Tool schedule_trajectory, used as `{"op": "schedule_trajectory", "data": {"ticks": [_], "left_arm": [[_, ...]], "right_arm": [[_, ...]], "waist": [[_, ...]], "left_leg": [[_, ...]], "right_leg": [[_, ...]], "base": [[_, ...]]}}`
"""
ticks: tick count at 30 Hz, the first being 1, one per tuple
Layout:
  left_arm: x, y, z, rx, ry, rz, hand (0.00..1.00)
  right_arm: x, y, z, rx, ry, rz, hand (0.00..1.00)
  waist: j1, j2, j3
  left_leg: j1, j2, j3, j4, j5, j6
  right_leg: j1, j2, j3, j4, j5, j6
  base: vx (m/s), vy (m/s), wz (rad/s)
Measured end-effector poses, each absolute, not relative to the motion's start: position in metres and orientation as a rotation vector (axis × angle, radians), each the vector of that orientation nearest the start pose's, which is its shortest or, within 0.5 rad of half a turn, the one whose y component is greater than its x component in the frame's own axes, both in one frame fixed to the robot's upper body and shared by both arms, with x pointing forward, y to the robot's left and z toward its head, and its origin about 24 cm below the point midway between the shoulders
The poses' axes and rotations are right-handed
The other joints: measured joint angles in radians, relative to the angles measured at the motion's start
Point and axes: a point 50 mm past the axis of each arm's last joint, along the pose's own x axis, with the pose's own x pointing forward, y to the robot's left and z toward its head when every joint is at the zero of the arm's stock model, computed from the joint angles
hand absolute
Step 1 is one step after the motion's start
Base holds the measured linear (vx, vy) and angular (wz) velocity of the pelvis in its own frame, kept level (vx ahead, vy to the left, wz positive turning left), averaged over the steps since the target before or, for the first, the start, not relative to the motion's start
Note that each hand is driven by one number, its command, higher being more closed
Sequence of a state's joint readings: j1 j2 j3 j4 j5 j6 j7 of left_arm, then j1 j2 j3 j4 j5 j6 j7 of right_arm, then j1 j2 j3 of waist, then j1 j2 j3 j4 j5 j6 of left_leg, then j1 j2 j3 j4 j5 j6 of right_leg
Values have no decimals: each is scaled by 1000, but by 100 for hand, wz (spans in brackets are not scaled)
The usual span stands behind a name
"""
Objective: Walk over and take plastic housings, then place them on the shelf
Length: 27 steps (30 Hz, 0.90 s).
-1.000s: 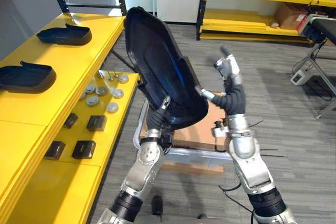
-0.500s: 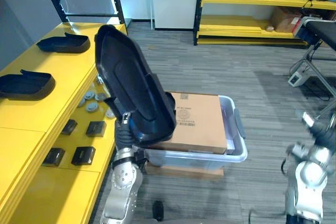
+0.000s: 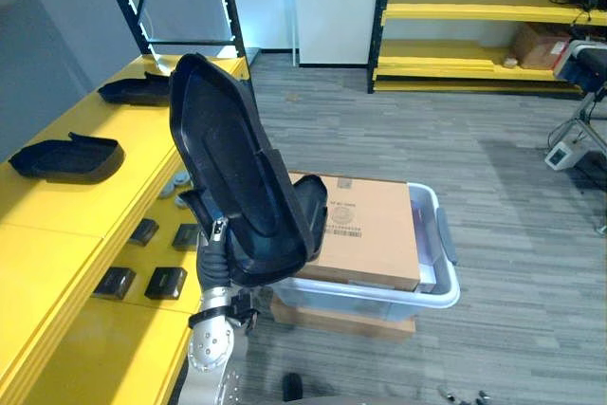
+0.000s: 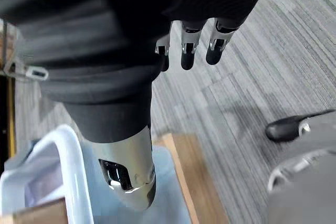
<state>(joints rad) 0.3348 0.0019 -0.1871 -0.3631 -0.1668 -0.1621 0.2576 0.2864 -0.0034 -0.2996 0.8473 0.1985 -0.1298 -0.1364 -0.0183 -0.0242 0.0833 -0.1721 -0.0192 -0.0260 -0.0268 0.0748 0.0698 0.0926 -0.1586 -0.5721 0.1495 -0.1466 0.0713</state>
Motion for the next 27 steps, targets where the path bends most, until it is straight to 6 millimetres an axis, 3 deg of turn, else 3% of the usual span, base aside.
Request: {"op": "schedule_trajectory", "data": {"ticks": [2,3,4,6,7,11,12,14,15,16,20,22,24,26,27], "left_arm": [[189,137,71,-273,-173,182,100],[189,135,70,-286,-171,180,100],[191,133,70,-299,-169,171,100],[193,131,73,-317,-184,146,100],[196,127,74,-337,-196,121,100],[202,118,69,-340,-171,62,100],[203,117,70,-341,-173,55,100],[203,110,71,-344,-175,23,100],[205,108,73,-341,-184,13,100],[209,109,78,-307,-211,3,100],[214,116,80,-298,-224,54,100],[214,116,80,-299,-225,61,100],[214,116,76,-296,-210,63,100],[213,115,70,-295,-185,65,100],[213,115,70,-297,-182,65,100]], "right_arm": [[62,-226,-148,173,935,-616,0],[63,-230,-146,160,929,-616,0],[64,-233,-147,149,936,-611,0],[73,-233,-147,141,935,-594,0],[85,-229,-147,143,924,-570,0],[114,-206,-148,142,918,-457,0],[118,-199,-147,145,912,-434,0],[119,-199,-147,144,908,-432,0],[119,-198,-147,146,909,-431,0],[120,-196,-147,138,908,-414,0],[118,-197,-146,121,903,-402,0],[118,-200,-144,110,887,-404,0],[116,-201,-143,95,881,-393,0],[111,-201,-144,87,892,-386,0],[110,-201,-144,88,891,-385,0]], "waist": [[7,20,23],[3,40,22],[-15,43,21],[-16,40,20],[-14,38,22],[-8,30,27],[-3,22,31],[-9,26,32],[-15,35,30],[-23,31,36],[-32,34,45],[-51,40,48],[-53,35,46],[-42,11,40],[-38,12,40]], "left_leg": [[-64,87,361,186,-67,62],[-55,116,442,201,-80,51],[-36,120,532,193,-80,47],[-27,94,594,163,-84,51],[-38,69,594,154,-84,50],[-36,30,580,180,-112,69],[-35,16,564,210,-142,69],[-20,2,536,221,-169,78],[-9,0,512,209,-169,78],[16,-4,481,180,-163,70],[92,-13,399,129,-155,58],[107,-21,331,131,-159,53],[119,-36,279,133,-162,47],[148,-71,217,137,-183,28],[152,-71,211,145,-195,24]], "right_leg": [[22,-36,-143,31,-14,16],[34,-33,-176,51,-25,27],[58,-63,-241,89,-47,44],[75,-88,-285,82,-54,52],[79,-93,-287,58,-69,75],[110,-109,-285,38,-61,76],[124,-133,-302,74,-65,61],[75,-196,-226,259,-74,-47],[30,-197,-122,331,-107,-55],[-38,-152,7,360,-150,-38],[-171,-68,142,329,-165,-36],[-250,-26,237,281,-151,-18],[-294,-5,319,248,-124,5],[-296,-25,351,233,-82,-13],[-285,-29,350,233,-69,-23]], "base": [[18,95,197],[78,92,189],[75,72,153],[67,95,144],[30,100,98],[42,107,42],[161,106,38],[150,110,41],[167,90,52],[159,67,49],[172,17,58],[204,-33,101],[218,-76,111],[238,-144,106],[249,-184,92]]}}
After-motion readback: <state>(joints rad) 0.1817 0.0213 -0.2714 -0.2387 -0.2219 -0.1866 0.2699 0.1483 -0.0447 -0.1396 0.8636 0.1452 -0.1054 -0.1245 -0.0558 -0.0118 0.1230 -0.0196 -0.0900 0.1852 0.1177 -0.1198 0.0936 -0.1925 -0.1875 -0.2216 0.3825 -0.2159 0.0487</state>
